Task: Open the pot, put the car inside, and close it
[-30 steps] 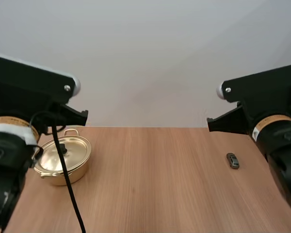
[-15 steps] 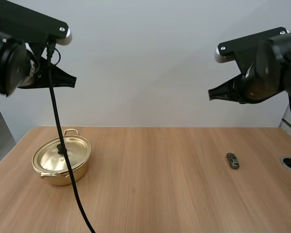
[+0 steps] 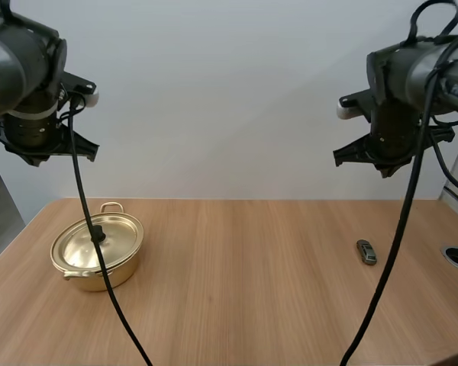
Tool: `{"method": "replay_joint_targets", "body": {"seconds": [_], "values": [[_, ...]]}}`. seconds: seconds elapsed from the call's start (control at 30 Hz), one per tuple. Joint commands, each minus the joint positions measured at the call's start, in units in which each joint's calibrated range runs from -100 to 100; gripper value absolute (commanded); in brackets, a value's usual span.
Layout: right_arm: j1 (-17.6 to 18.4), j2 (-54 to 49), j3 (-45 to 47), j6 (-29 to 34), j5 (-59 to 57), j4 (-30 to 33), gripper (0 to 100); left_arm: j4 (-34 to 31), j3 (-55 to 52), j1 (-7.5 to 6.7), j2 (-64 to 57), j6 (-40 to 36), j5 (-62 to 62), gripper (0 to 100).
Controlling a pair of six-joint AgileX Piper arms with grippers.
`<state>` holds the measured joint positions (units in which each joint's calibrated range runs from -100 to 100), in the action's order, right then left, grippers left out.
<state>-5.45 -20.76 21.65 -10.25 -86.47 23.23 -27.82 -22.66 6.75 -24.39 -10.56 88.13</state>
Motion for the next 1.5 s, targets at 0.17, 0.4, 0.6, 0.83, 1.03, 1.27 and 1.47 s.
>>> {"method": "replay_joint_targets", "body": {"seconds": [0.17, 0.4, 0.6, 0.83, 1.03, 1.27, 1.47], "values": [[0.0, 1.6, 0.0, -0.6, 2.4, 8.3, 72, 3.8, -1.9, 0.04, 0.5, 7.4, -11.1, 84], [0.0, 1.6, 0.0, 0.2, 2.0, 3.3, 100, 16.2, -2.0, 0.04, 1.0, 10.9, -3.4, 100], [0.0, 1.6, 0.0, 1.7, 0.7, -1.6, 100, 21.9, -2.2, 0.04, 2.7, 10.7, 6.2, 100], [0.0, 1.6, 0.0, 1.7, -2.2, -2.6, 100, 18.2, -7.6, 0.06, 5.9, 6.4, 7.5, 100], [0.0, 1.6, 0.0, 1.7, -2.2, -2.5, 100, 17.3, -12.4, 0.06, 7.5, 5.4, -0.9, 100], [0.0, 1.6, 0.0, 1.7, -2.0, -2.5, 100, 17.3, -15.3, 0.06, 7.5, 4.7, -11.7, 100], [0.0, 1.6, 0.0, 1.7, -2.0, -2.4, 100, 15.8, -15.3, 0.06, 10.4, 4.7, -15.3, 100]]}}
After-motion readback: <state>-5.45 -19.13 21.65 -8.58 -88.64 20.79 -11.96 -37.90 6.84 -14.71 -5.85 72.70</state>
